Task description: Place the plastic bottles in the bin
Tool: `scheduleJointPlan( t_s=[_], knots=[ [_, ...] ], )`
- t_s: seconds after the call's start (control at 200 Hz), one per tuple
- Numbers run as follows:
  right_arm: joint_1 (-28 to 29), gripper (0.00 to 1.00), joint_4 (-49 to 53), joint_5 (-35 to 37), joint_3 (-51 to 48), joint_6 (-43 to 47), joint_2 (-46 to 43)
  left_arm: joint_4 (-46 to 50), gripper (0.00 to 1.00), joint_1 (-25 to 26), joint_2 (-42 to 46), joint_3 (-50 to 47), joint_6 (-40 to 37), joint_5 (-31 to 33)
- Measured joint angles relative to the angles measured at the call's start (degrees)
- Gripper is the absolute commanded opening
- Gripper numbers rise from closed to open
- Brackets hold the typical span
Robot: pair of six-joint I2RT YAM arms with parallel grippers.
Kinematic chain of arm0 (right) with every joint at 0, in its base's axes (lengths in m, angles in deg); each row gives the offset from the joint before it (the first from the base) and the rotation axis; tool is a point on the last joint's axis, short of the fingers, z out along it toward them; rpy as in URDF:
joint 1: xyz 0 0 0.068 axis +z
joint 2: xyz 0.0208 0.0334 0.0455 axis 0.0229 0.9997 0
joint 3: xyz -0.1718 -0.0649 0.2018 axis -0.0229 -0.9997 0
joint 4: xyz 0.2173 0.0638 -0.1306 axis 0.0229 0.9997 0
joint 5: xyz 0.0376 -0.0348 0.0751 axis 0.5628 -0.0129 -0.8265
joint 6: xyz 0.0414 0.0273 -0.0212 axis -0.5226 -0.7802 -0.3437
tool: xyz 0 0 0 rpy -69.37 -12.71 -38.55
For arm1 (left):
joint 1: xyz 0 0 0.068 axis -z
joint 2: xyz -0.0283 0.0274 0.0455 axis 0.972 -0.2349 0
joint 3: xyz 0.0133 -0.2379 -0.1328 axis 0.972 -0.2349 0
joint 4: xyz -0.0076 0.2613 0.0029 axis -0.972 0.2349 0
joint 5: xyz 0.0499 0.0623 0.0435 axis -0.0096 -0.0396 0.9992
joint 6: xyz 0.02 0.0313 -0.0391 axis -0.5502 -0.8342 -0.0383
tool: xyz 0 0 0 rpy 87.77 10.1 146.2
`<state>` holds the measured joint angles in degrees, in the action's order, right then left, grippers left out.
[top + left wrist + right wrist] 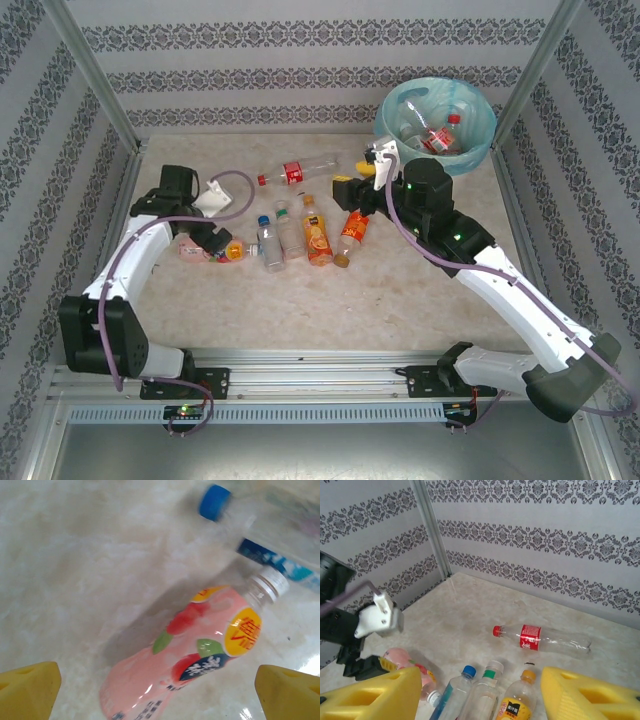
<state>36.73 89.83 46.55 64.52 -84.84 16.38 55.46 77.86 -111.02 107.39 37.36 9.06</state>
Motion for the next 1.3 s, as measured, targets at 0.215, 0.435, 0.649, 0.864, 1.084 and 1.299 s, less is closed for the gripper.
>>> scheduleJointPlan(
  t_s=[0.215, 0.435, 0.649, 0.864, 1.084, 1.299],
  knots=[
    [0.0, 0.64, 0.4, -0.9, -1.6, -1.2, -0.6, -0.3, 1.0, 0.2, -9.1, -5.0, -7.8, 1.1],
    [0.1, 0.64, 0.9, -1.1, -3.9, -2.5, -2.1, -2.4, 0.95, 0.5, -13.7, -1.7, -7.8, 3.5],
    [0.1, 0.65, 1.4, -0.5, -6.3, -2.5, -4.3, -3.0, 0.86, 2.4, -16.9, -1.5, -7.1, 3.5],
    [0.1, 0.65, 1.8, -0.5, -6.5, -2.9, -4.3, -2.9, 0.71, 3.0, -20.6, -0.4, -5.5, 4.0],
    [0.1, 0.64, 2.9, 0.0, -6.5, -3.7, -4.9, -2.7, 0.63, 3.0, -18.5, 1.1, -4.0, 5.6],
    [0.5, 0.63, 4.0, 0.9, -6.5, -4.5, -8.1, -2.3, 0.6, 2.2, -7.9, 2.3, 0.1, 9.2]
  ],
)
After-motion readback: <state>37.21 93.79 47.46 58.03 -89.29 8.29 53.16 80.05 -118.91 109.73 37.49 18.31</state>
